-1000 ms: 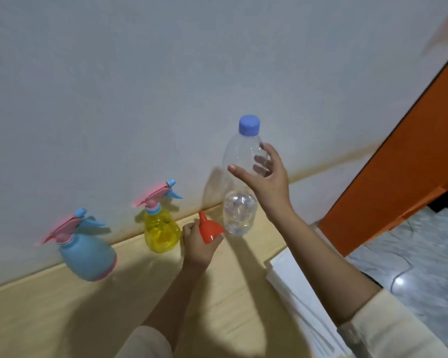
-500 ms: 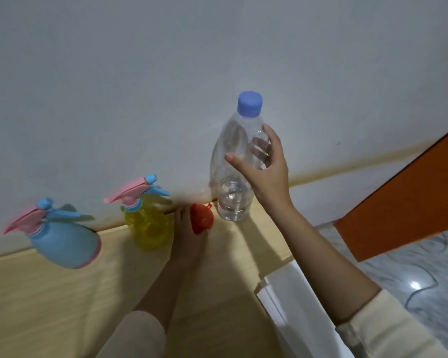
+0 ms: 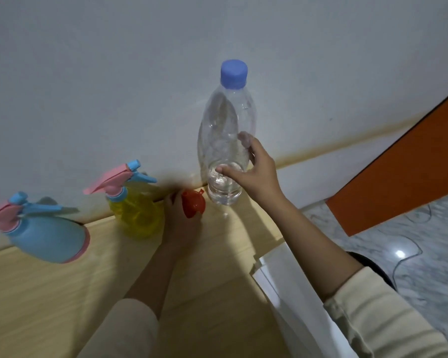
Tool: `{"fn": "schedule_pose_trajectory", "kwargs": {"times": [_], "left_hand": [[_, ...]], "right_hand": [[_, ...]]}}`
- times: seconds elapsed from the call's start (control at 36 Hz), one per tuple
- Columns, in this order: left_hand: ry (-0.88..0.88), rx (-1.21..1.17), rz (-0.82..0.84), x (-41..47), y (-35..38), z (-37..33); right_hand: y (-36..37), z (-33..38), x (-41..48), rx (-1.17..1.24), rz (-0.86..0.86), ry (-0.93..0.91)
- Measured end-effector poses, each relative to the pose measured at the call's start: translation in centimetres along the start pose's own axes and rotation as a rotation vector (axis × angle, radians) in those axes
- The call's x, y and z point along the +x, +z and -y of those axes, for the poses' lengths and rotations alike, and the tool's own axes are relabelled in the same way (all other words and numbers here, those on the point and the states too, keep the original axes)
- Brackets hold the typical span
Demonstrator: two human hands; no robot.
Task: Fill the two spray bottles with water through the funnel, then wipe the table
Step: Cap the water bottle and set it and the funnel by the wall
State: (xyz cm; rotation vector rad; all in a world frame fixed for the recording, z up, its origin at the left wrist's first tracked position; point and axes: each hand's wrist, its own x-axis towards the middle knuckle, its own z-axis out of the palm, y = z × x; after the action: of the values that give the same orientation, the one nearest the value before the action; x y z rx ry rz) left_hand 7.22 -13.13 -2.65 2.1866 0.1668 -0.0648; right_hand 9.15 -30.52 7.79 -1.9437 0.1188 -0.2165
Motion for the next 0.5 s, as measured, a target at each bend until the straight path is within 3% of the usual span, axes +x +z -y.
{"fn": "schedule_pose_trajectory", "kwargs": {"times": [0.14,0.28,0.36,0.42,0.5], "left_hand": [[0.032,-0.032,-0.048,-0.2,0.0,-0.2],[0.088,-0.077,-0.124,-1.7,-0.5,-1.0],[0.231,-0.125,-0.197,-4.1,-0.3,-1.8],[0.353,-0.154,-0.147,-5.9,0.4,-2.4],[0.523,-0.185,0.123,-8.1,1.8,-3.3]], "right_hand": [[-0.8,0.2,-1.2,0.017,0.058,0.024],[-3.3,0.2,-4.6,0.001,-0.07,0.097],[-5.3,-0.1,-7.6,0.002,-0.149,0.125],[-6.3,-0.9,-10.0,-0.005,-0.187,0.164],[-7.4,-2.9,-14.1,-0.101,-0.189,0.227]]}}
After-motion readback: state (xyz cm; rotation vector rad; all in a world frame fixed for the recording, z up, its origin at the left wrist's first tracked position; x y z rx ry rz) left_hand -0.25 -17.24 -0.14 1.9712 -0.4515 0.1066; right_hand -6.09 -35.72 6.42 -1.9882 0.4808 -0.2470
